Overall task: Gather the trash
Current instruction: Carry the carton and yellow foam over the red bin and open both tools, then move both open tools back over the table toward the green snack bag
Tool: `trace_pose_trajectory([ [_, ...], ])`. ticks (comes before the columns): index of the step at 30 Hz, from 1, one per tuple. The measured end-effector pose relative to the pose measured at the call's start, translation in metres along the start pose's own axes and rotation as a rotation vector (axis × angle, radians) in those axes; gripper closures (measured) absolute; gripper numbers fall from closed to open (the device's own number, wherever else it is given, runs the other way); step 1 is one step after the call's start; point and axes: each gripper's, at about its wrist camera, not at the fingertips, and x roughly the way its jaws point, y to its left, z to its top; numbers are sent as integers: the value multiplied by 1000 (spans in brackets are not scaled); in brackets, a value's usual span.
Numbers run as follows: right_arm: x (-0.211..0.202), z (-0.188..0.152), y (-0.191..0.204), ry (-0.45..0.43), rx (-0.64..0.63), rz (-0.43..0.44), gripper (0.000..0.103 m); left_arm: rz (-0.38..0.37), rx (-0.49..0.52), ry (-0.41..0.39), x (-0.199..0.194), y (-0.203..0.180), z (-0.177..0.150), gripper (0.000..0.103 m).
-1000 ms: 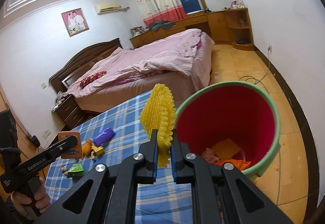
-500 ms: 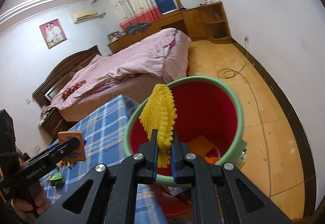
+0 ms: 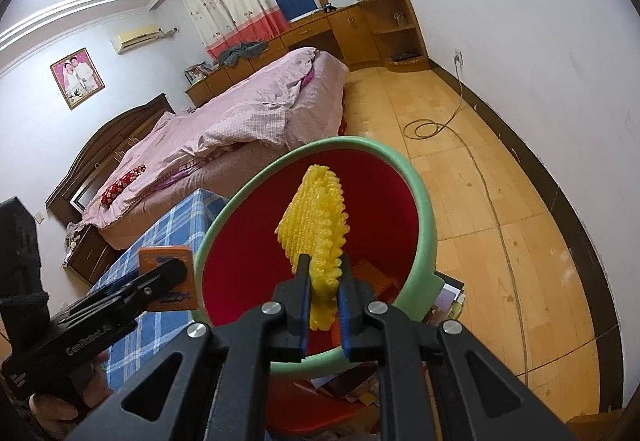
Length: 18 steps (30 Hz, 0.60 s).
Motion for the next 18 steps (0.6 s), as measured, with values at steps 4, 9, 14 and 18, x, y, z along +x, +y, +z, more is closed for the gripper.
trace_pose_trajectory([
  [4, 5, 2, -7, 10, 18, 12, 87, 18, -4, -6, 3, 1, -1, 41],
  [9, 7, 2, -9, 14, 24, 22, 74, 40, -1, -14, 0, 2, 0, 41],
  [14, 5, 2, -9, 9, 26, 32, 68, 48, -9, -10, -7, 6, -3, 41],
  [18, -1, 0, -5, 2, 15, 36, 67, 54, -23, -11, -15, 11, -5, 41],
])
